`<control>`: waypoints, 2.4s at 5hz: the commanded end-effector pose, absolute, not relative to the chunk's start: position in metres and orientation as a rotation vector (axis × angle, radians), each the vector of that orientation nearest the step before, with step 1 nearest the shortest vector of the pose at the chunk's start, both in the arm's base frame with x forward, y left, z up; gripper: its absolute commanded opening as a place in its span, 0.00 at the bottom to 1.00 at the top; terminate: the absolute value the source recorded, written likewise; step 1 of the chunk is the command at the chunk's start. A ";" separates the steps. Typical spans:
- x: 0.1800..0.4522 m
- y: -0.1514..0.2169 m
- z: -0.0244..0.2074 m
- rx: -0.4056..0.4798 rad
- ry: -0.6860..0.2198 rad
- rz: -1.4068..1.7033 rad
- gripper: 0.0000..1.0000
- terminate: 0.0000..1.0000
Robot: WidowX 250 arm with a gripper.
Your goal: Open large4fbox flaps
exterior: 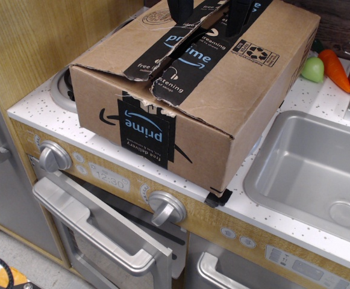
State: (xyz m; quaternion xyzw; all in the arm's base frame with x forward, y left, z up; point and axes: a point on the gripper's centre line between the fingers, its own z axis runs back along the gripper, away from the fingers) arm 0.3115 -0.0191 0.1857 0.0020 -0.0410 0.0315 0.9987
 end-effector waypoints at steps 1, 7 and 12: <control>0.311 -0.019 0.186 0.004 -0.082 0.063 1.00 0.00; 0.323 0.025 0.138 0.392 -0.215 -0.045 1.00 0.00; 0.327 0.081 0.150 0.532 -0.218 -0.204 1.00 0.00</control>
